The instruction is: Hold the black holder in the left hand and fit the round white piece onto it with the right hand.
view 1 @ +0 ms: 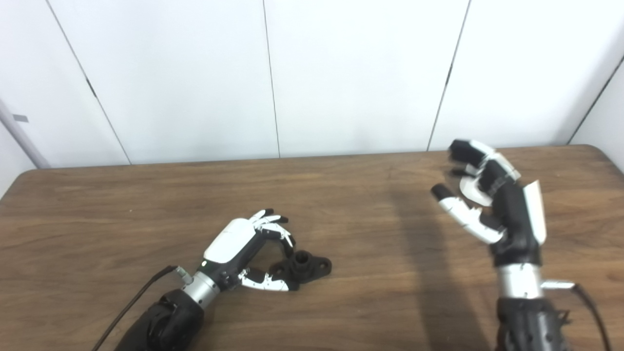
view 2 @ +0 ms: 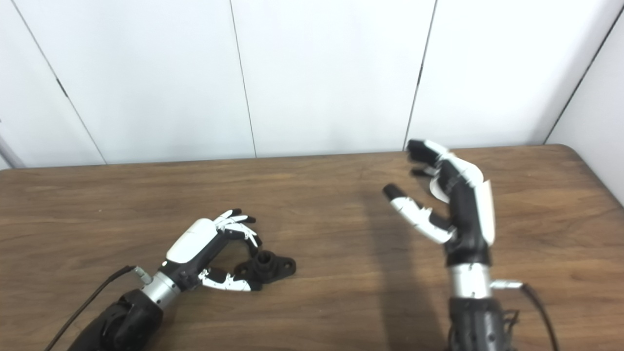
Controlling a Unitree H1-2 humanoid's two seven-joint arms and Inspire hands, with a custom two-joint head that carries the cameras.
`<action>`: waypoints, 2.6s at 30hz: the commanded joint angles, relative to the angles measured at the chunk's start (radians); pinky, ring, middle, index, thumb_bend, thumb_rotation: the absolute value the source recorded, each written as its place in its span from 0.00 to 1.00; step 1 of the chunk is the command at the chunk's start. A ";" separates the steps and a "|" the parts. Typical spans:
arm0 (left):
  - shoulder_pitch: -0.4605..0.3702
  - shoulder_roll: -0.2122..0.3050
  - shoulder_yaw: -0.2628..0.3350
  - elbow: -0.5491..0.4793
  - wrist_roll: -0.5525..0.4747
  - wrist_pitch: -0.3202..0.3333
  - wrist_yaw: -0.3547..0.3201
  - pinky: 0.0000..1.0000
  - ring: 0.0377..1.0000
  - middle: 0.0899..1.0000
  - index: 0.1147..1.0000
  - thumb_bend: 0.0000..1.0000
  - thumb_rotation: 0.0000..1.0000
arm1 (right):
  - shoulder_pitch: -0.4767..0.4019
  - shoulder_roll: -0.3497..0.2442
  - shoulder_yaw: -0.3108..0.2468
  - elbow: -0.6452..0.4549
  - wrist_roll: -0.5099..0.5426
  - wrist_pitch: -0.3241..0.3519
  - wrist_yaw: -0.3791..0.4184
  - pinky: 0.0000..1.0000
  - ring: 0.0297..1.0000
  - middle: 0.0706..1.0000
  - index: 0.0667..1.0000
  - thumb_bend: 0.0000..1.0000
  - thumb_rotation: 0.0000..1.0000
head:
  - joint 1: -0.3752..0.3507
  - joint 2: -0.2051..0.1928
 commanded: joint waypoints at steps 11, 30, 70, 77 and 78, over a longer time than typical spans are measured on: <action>0.006 0.033 -0.037 0.004 -0.019 -0.017 0.012 0.94 0.86 0.64 0.41 0.52 0.05 | -0.131 -0.143 -0.103 0.019 -0.178 -0.036 -0.089 0.66 0.79 0.79 0.73 0.67 0.31 | -0.077 -0.005; -0.001 0.059 -0.076 0.016 -0.074 -0.018 0.044 0.94 0.84 0.63 0.41 0.52 0.05 | -0.188 -0.266 -0.099 0.251 -0.263 0.129 -0.059 0.70 0.84 0.89 0.90 0.82 0.40 | -0.151 -0.023; -0.008 0.088 -0.075 0.001 -0.125 -0.017 0.019 0.91 0.82 0.62 0.41 0.52 0.04 | -0.213 -0.375 -0.013 0.439 -0.154 0.206 0.059 0.59 0.90 1.00 0.94 0.91 0.40 | -0.244 -0.045; -0.002 0.089 -0.063 -0.015 -0.123 -0.017 0.001 0.90 0.80 0.61 0.41 0.52 0.04 | -0.229 -0.401 0.032 0.481 -0.234 0.198 0.024 0.82 1.00 0.98 0.90 0.90 0.39 | -0.251 -0.045; -0.001 0.088 -0.060 -0.016 -0.123 -0.017 -0.002 0.90 0.80 0.62 0.41 0.52 0.04 | -0.232 -0.406 0.041 0.489 -0.253 0.202 0.021 0.86 1.00 0.98 0.90 0.91 0.40 | -0.252 -0.045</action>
